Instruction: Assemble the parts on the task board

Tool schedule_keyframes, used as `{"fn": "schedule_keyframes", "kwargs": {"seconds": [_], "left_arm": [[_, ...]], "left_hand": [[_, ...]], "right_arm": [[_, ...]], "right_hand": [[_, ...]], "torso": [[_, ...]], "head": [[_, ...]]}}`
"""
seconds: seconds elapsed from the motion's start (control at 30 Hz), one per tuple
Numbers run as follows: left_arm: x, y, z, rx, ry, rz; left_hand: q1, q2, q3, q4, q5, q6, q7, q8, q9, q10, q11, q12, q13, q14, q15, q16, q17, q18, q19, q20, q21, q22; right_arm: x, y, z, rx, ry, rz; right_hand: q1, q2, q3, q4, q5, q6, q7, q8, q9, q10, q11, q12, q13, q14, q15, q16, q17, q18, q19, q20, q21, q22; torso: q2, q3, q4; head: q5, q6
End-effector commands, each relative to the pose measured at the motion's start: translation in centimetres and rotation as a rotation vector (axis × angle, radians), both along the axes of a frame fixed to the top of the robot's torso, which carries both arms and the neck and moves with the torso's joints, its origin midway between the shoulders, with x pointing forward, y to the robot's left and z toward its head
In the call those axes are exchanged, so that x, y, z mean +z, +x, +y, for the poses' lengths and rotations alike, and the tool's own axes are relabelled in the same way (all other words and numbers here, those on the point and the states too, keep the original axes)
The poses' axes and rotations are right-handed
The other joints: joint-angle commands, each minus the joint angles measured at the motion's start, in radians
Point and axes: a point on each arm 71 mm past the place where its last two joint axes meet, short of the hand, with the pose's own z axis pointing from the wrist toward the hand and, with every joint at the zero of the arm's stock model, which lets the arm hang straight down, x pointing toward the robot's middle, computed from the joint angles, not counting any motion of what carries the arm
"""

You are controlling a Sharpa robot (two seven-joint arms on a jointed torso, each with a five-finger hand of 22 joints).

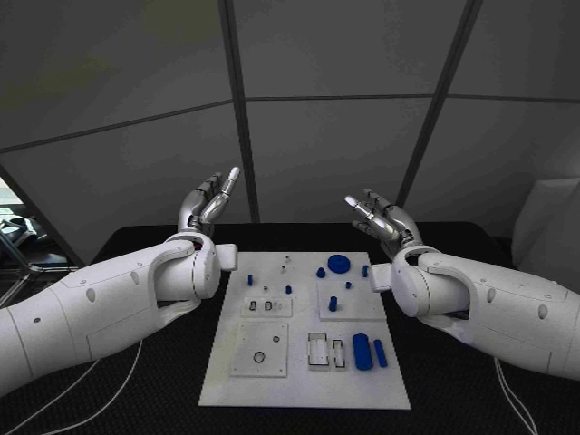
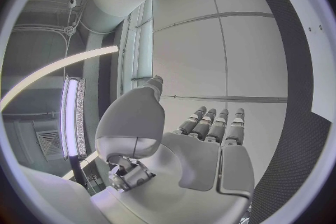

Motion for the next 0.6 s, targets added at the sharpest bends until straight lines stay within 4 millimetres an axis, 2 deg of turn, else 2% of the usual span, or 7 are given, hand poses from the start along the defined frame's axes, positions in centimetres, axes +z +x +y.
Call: {"fn": "schedule_keyframes", "kwargs": {"seconds": [0.03, 0.1, 0.2, 0.27, 0.3, 0.47, 0.6], "left_arm": [[0.5, 0.3, -0.3, -0.049, -0.043, -0.04], [0.5, 0.3, -0.3, -0.049, -0.043, -0.04], [0.5, 0.3, -0.3, -0.049, -0.043, -0.04], [0.5, 0.3, -0.3, -0.049, -0.043, -0.04], [0.2, 0.5, 0.8, -0.065, -0.044, -0.016], [0.3, 0.3, 1.3, -0.083, -0.052, -0.016], [0.4, 0.0, 1.7, -0.094, -0.055, -0.019]], "left_hand": [[0.054, 0.004, 0.001, 0.014, 0.006, 0.024, 0.072, 0.005, 0.003, 0.012, 0.022, 0.006, 0.003, 0.013, 0.018, 0.008, 0.003, 0.017, 0.002, 0.02, 0.007, 0.002], [0.06, 0.008, -0.001, 0.013, 0.005, 0.028, 0.076, 0.006, 0.004, 0.019, 0.027, 0.007, 0.003, 0.021, 0.021, 0.009, 0.004, 0.018, 0.005, 0.021, 0.009, 0.003], [0.07, 0.014, -0.006, 0.011, 0.004, 0.043, 0.086, 0.007, 0.005, 0.037, 0.037, 0.009, 0.005, 0.051, 0.029, 0.014, 0.008, 0.016, 0.02, 0.022, 0.017, 0.007], [0.078, 0.02, -0.01, 0.009, 0.004, 0.062, 0.101, 0.01, 0.007, 0.058, 0.049, 0.011, 0.007, 0.089, 0.035, 0.02, 0.012, 0.012, 0.043, 0.023, 0.029, 0.013], [0.084, 0.023, -0.011, 0.008, 0.004, 0.073, 0.109, 0.012, 0.008, 0.071, 0.056, 0.012, 0.008, 0.113, 0.039, 0.025, 0.014, 0.009, 0.062, 0.023, 0.039, 0.018], [0.117, 0.036, -0.017, -0.009, 0.003, 0.148, 0.131, 0.023, 0.015, 0.138, 0.077, 0.018, 0.013, 0.186, 0.052, 0.04, 0.02, -0.005, 0.129, 0.022, 0.075, 0.035], [0.15, 0.037, -0.024, -0.03, 0.002, 0.275, 0.139, 0.046, 0.027, 0.323, 0.098, 0.051, 0.031, 0.374, 0.059, 0.088, 0.038, -0.012, 0.277, 0.022, 0.149, 0.068]], "right_arm": [[0.0, 0.3, 1.2, 0.191, -0.06, 0.017], [0.0, 0.5, 1.2, 0.211, -0.07, 0.02], [0.0, 0.7, 1.3, 0.227, -0.078, 0.023], [0.0, 0.8, 1.3, 0.23, -0.08, 0.024], [0.9, 1.6, -1.4, 0.144, -0.315, -0.171], [1.4, 1.9, -2.0, 0.13, -0.397, -0.225], [1.8, 1.9, -2.3, 0.134, -0.462, -0.261]], "right_hand": [[0.136, 0.011, 0.006, -0.061, 0.008, 0.134, 0.155, 0.027, 0.017, 0.184, 0.025, 0.034, 0.019, 0.207, 0.018, 0.039, 0.02, 0.043, 0.138, 0.011, 0.068, 0.034], [0.172, 0.011, 0.012, -0.083, 0.004, 0.241, 0.155, 0.051, 0.03, 0.34, 0.027, 0.068, 0.033, 0.364, 0.017, 0.072, 0.033, 0.051, 0.211, 0.011, 0.104, 0.05], [0.214, 0.009, 0.022, -0.112, 0.005, 0.428, 0.145, 0.096, 0.052, 0.613, 0.003, 0.133, 0.055, 0.631, -0.01, 0.13, 0.053, 0.08, 0.342, 0.008, 0.168, 0.077], [0.232, 0.008, 0.028, -0.125, 0.005, 0.516, 0.134, 0.109, 0.057, 0.679, -0.011, 0.141, 0.05, 0.692, -0.026, 0.136, 0.048, 0.096, 0.378, 0.008, 0.186, 0.08], [0.238, 0.009, 0.031, -0.13, 0.005, 0.55, 0.13, 0.111, 0.056, 0.7, -0.017, 0.139, 0.046, 0.714, -0.031, 0.134, 0.045, 0.102, 0.387, 0.008, 0.19, 0.079], [0.253, 0.006, 0.048, -0.149, 0.007, 0.708, 0.111, 0.12, 0.055, 0.791, -0.042, 0.133, 0.04, 0.815, -0.058, 0.136, 0.041, 0.115, 0.447, -0.002, 0.216, 0.079], [0.251, -0.003, 0.071, -0.163, 0.007, 0.779, 0.095, 0.11, 0.048, 0.863, -0.06, 0.119, 0.04, 0.894, -0.082, 0.134, 0.043, 0.115, 0.5, -0.022, 0.24, 0.081]], "torso": [[0.0, 0.0, 0.0002], [0.0, 0.0, 0.0002], [0.0, 0.0, 0.0002], [0.0, 0.0, 0.0002], [0.005, 0.0012, -0.0018], [0.015, 0.0014, -0.0006], [0.022, 0.0013, 0.0007]], "head": [[0.0, 0.0], [0.0, 0.0], [0.0, 0.0], [0.0, 0.0], [-0.002, -0.012], [-0.001, -0.008], [-0.003, -0.006]]}}
